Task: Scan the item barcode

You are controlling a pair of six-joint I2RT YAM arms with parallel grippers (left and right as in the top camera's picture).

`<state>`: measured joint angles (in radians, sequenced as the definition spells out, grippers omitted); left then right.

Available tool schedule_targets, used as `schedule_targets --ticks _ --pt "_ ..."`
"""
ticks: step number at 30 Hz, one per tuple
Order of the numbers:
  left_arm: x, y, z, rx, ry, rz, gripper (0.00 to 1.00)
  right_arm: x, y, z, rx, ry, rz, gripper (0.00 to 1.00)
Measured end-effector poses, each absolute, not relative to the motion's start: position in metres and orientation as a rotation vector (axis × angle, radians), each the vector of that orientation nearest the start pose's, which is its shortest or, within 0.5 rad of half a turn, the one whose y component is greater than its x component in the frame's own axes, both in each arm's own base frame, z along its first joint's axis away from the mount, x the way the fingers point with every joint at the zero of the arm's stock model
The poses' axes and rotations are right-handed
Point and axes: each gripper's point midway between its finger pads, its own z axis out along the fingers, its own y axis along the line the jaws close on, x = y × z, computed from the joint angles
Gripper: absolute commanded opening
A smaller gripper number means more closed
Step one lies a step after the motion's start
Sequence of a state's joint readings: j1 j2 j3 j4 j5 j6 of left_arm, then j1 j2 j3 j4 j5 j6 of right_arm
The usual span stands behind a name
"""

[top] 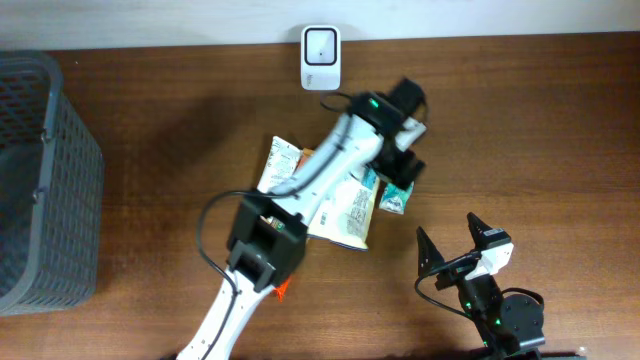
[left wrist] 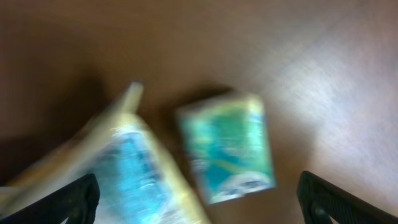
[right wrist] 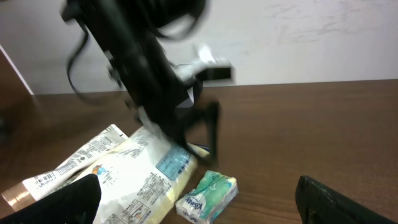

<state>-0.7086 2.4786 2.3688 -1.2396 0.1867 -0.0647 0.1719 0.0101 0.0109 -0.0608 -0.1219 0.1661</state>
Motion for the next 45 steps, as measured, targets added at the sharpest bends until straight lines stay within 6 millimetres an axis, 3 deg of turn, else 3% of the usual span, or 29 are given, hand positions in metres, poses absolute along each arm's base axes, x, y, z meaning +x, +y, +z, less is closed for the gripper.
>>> schedule_targets --ticks 1,4,6,7,9,13,20,37,39,41,43,45 --pt "0.421 -0.341 0.099 0.842 2.789 -0.380 0.99 0.238 0.063 0.162 -0.099 1.639 0.358 0.99" --pt "0.477 -0.256 0.155 0.571 2.755 -0.322 0.99 0.238 0.063 0.162 -0.100 1.639 0.357 0.98" --pt "0.491 -0.196 0.179 0.416 2.767 -0.279 0.99 0.238 0.063 0.162 -0.099 1.639 0.358 0.99" --pt "0.500 -0.158 0.187 0.314 2.774 -0.250 1.00 0.238 0.063 0.162 -0.099 1.639 0.358 0.99" --pt "0.501 -0.077 0.185 0.106 2.844 -0.155 0.99 0.238 0.063 0.162 -0.099 1.639 0.358 0.99" --pt "0.484 0.000 0.179 -0.047 2.934 -0.079 0.99 0.238 0.063 0.162 -0.099 1.639 0.358 0.99" --pt "0.492 -0.003 0.180 0.004 2.902 -0.070 0.99 0.238 0.063 0.162 -0.099 1.640 0.358 0.98" --pt "0.489 0.003 0.181 0.050 2.910 -0.027 0.99 0.240 0.054 0.160 -0.095 1.642 0.285 0.99" --pt "0.487 0.012 0.204 0.027 2.853 -0.025 0.99 0.240 0.054 0.160 -0.093 1.642 0.283 0.99" --pt "0.478 0.032 0.255 -0.026 2.730 -0.007 0.99 0.240 0.054 0.160 -0.092 1.642 0.282 0.99" --pt "0.447 0.061 0.328 -0.110 2.562 0.035 0.99 0.240 0.054 0.160 -0.092 1.642 0.282 0.99" --pt "0.429 0.070 0.358 -0.131 2.489 0.057 0.99 0.240 0.054 0.160 -0.092 1.643 0.283 0.99"
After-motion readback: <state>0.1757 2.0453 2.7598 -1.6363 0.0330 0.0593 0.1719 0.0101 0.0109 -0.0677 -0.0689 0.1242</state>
